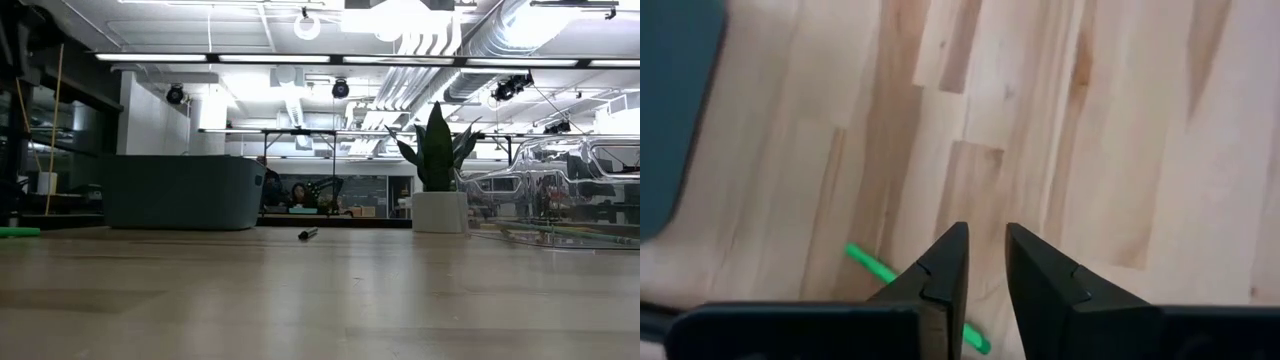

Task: Sort pens & pencils
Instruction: Put the green pen into the blue bin

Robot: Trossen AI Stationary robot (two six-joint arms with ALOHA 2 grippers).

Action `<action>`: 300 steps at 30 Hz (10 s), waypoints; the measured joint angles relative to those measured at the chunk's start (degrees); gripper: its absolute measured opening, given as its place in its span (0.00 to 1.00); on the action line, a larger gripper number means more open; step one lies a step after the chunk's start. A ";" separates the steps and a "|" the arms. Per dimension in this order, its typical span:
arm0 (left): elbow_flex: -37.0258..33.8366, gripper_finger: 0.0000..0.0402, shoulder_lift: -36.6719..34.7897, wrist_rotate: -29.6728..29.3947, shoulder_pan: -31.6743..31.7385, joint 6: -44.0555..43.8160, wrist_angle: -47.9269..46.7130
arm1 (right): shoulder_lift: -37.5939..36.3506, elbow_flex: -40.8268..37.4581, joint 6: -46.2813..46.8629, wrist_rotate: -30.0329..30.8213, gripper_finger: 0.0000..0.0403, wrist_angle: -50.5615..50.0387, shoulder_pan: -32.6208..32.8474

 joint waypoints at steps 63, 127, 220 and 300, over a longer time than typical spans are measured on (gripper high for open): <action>-10.23 0.16 23.74 4.98 -11.30 -54.79 6.91 | 0.00 0.00 -25.67 -26.82 0.00 0.42 -9.14; -13.51 0.16 23.74 9.30 -4.26 -50.57 9.97 | 0.00 0.00 -28.52 -36.68 0.00 0.48 -12.48; -10.78 0.02 39.89 16.52 -12.15 -45.02 15.67 | 0.00 0.00 -26.07 -37.93 0.00 0.04 -12.33; 1.33 0.02 33.09 4.60 2.36 -21.59 -4.32 | 0.02 0.00 -26.52 -38.59 0.00 0.90 -13.51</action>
